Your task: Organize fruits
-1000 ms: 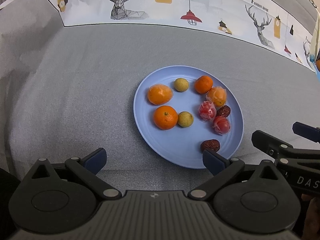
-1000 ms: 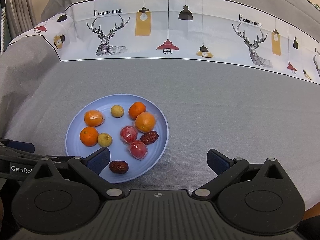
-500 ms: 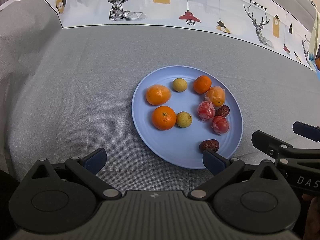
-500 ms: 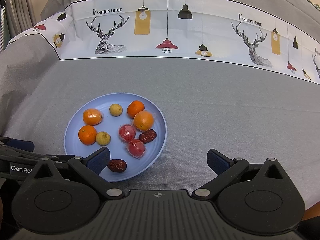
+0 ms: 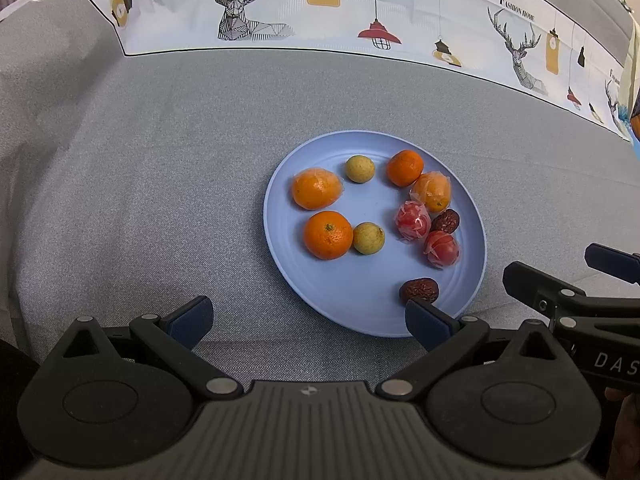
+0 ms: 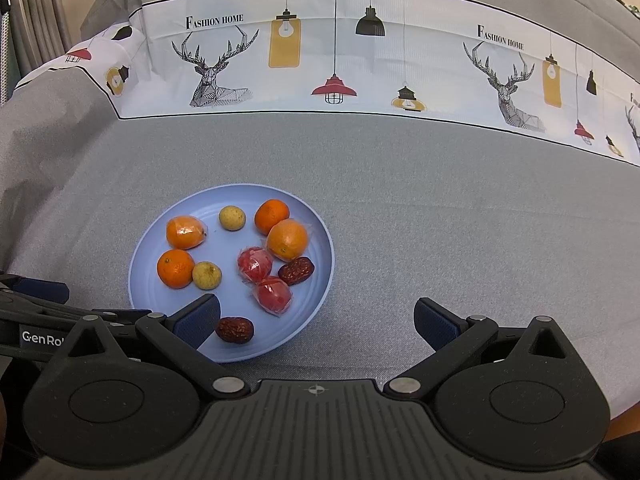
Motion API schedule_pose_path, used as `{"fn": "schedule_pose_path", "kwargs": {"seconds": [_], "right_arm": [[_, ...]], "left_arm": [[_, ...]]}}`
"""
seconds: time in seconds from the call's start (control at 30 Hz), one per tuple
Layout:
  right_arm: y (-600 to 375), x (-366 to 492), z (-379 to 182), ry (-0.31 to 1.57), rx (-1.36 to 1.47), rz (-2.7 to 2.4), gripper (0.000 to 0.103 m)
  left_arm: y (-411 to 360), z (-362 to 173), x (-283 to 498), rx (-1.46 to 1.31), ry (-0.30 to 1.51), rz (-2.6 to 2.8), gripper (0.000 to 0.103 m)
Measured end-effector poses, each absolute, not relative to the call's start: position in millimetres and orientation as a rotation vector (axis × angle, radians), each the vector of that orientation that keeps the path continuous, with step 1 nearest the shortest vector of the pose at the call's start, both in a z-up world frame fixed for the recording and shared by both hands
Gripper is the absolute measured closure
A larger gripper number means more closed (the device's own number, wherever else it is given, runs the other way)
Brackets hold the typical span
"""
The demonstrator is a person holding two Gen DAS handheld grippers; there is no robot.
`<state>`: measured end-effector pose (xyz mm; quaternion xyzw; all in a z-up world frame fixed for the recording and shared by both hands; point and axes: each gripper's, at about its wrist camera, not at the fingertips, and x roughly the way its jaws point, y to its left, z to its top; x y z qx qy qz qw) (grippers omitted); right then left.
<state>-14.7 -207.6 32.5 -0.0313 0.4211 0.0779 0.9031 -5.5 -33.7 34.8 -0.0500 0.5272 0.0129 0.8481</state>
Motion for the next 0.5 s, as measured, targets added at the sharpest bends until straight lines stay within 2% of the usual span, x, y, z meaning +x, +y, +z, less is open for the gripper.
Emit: {"fn": "schedule_pose_path", "kwargs": {"seconds": [0.5], "right_arm": [[-206.7, -15.0, 31.3, 0.875, -0.060, 0.160, 0.001]], "left_arm": [[-34.5, 34.0, -6.6, -0.100, 1.103, 0.025, 0.001]]}}
